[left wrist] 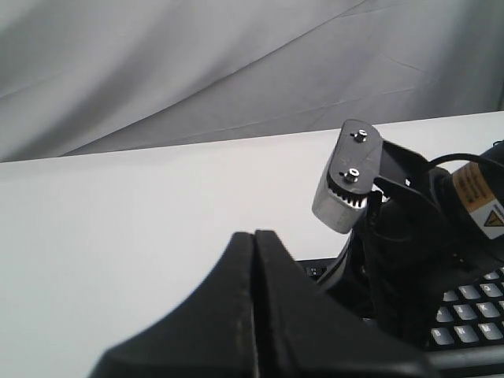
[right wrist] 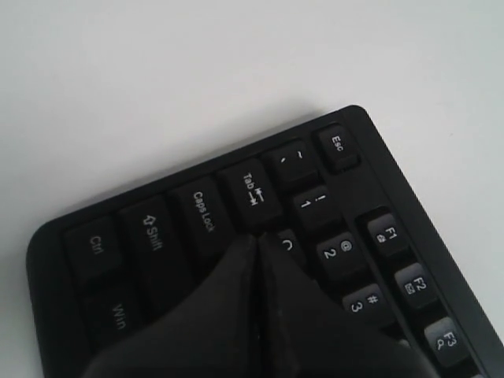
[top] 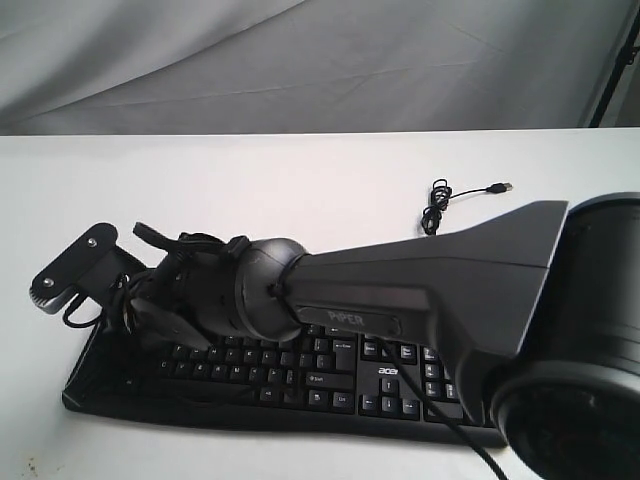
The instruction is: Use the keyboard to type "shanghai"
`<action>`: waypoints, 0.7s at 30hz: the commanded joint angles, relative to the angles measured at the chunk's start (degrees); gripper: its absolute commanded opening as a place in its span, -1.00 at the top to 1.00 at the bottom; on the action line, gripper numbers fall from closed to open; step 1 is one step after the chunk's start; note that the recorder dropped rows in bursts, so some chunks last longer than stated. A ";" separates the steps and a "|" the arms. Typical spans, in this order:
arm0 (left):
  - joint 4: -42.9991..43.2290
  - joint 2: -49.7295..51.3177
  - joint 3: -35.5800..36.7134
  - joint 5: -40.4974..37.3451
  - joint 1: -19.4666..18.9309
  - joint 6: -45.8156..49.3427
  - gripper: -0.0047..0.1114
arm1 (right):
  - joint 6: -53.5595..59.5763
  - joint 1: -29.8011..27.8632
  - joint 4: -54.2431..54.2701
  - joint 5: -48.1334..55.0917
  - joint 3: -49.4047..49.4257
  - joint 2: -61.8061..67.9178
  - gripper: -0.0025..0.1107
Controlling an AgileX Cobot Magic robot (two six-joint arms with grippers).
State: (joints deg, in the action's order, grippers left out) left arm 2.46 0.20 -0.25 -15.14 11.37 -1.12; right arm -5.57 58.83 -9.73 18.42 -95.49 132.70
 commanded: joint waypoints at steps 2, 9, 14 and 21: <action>0.04 -0.20 0.25 0.28 0.23 -0.16 0.92 | 0.58 0.05 0.98 -0.93 -0.33 0.88 0.96; 0.04 -0.20 0.25 0.28 0.23 -0.16 0.92 | 0.58 0.05 0.71 0.61 -0.33 0.07 0.96; 0.04 -0.20 0.25 0.28 0.23 -0.16 0.92 | 0.58 0.05 -0.98 2.45 -0.03 -2.54 0.96; 0.04 -0.20 0.25 0.28 0.23 -0.16 0.92 | -0.69 -2.10 -1.27 -1.21 12.34 -11.88 0.96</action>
State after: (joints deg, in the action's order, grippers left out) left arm 2.46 0.20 -0.25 -15.14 11.37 -1.12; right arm -5.63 58.44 -10.73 19.09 -88.36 124.57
